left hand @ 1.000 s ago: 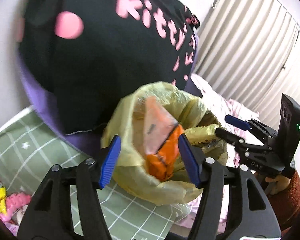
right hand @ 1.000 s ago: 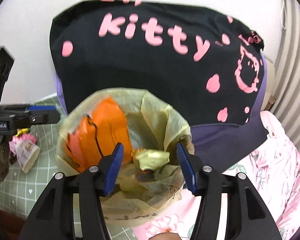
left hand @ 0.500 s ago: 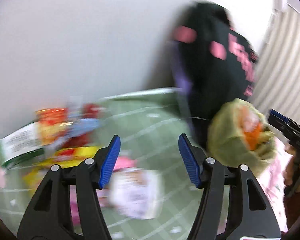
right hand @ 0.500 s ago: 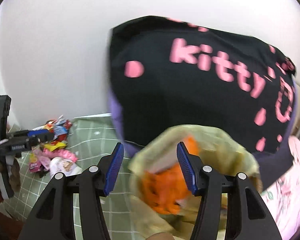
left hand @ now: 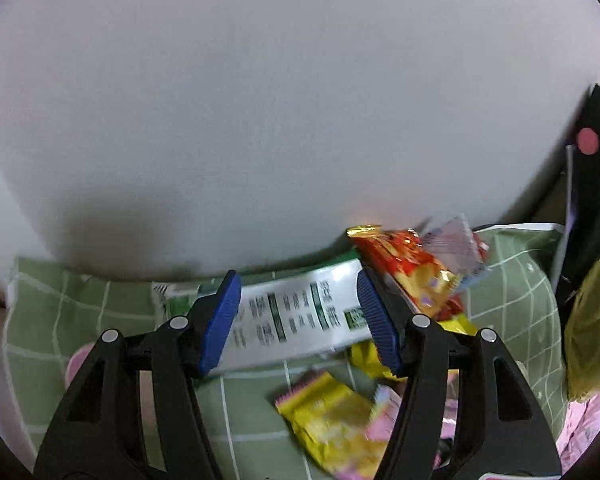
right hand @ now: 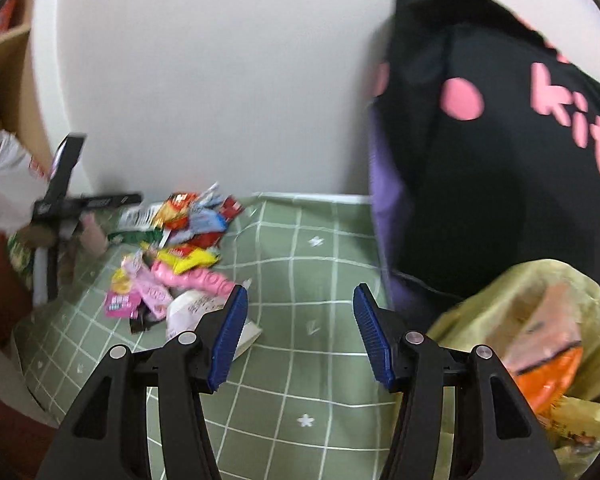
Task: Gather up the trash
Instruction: 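Move both grippers back to the table toward the milk carton and wrappers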
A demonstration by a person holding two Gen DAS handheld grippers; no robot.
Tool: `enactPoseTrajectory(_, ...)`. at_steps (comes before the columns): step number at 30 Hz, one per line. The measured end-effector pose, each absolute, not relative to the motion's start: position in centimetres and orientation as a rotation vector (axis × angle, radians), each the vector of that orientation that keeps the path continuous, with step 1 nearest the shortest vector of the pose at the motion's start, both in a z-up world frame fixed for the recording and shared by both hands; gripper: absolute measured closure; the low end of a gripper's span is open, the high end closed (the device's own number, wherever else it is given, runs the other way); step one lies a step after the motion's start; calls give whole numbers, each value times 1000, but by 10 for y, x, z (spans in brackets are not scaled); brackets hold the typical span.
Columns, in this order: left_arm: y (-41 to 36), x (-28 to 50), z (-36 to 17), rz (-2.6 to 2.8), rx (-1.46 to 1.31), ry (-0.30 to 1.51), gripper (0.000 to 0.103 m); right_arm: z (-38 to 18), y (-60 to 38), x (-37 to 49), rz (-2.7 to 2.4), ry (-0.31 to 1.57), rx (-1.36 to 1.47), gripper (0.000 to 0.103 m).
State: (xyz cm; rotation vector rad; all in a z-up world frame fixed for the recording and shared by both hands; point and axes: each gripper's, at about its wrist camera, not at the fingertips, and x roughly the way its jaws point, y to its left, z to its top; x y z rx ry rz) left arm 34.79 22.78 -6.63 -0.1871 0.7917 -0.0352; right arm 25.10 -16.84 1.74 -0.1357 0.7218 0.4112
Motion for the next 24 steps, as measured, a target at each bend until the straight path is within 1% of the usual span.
enactPoseTrajectory(4, 222, 370, -85, -63, -150, 846, 46, 8, -156, 260, 433, 752, -150, 51)
enactPoseTrajectory(6, 216, 369, -87, -72, -138, 842, 45, 4, -150, 268, 430, 760, -161, 51)
enactPoseTrajectory(10, 210, 350, -94, -187, -252, 868, 46, 0, -139, 282, 444, 760, -171, 51)
enactPoseTrajectory(14, 199, 324, -95, -220, -261, 852, 45, -2, -121, 296, 488, 759, -192, 51)
enactPoseTrajectory(17, 199, 310, -97, -258, -311, 866, 46, -5, -105, 305, 537, 754, -210, 51)
enactPoseTrajectory(20, 195, 298, -99, -270, -296, 887, 46, -6, -94, 308, 570, 745, -223, 51)
enactPoseTrajectory(24, 201, 289, -73, -210, -207, 796, 45, -10, -88, 306, 595, 745, -215, 51)
